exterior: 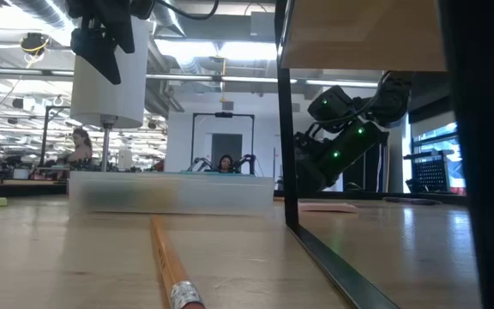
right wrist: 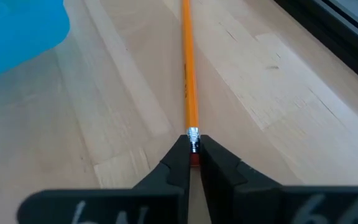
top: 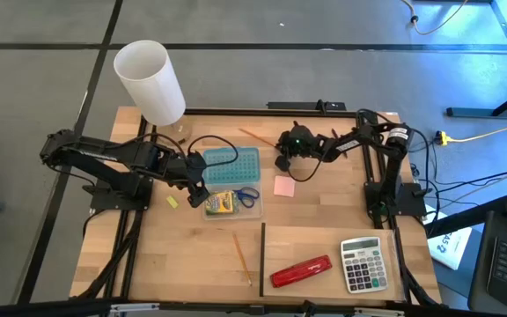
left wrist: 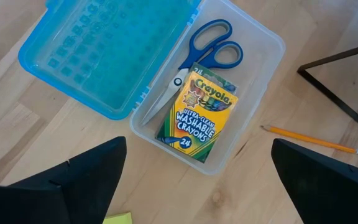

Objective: Pack school essentials
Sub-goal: Put the top orange pencil into the blue supply box

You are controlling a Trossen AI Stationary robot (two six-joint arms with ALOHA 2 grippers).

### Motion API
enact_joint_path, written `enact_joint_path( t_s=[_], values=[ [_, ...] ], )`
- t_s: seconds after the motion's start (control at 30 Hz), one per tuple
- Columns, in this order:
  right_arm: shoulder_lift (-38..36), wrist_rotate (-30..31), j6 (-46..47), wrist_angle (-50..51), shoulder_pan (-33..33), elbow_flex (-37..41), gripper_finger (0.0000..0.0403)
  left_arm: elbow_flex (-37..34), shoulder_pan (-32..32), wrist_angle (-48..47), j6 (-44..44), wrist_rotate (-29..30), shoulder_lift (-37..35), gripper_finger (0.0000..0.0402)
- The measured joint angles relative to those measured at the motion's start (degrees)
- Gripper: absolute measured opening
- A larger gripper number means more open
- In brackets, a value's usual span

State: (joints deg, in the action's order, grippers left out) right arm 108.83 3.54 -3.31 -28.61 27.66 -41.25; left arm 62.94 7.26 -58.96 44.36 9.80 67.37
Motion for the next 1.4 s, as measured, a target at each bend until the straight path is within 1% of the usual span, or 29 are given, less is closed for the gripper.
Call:
enact_joint_path(
  t_s=[0.67, 1.03, 1.17, 1.4],
  values=[
    [-1.2, 0.1, 0.2, -0.3, -0.5, 0.1, 0.0028, 0.0, 0.0, 0.0, 0.0, 0.0, 0.0, 0.0395],
    [-8.8, 0.5, -0.2, 2.5, -2.0, -0.1, 0.0028, 0.0, 0.0, 0.0, 0.0, 0.0, 0.0, 0.0395],
    [-12.1, 1.8, -0.2, 5.5, -3.8, -0.1, 0.0028, 0.0, 0.0, 0.0, 0.0, 0.0, 0.0, 0.0395],
    [-17.2, 2.0, -1.7, 10.4, -8.2, -0.1, 0.0028, 0.0, 0.1, 0.2, 0.0, 0.0, 0.0, 0.0395]
  ],
)
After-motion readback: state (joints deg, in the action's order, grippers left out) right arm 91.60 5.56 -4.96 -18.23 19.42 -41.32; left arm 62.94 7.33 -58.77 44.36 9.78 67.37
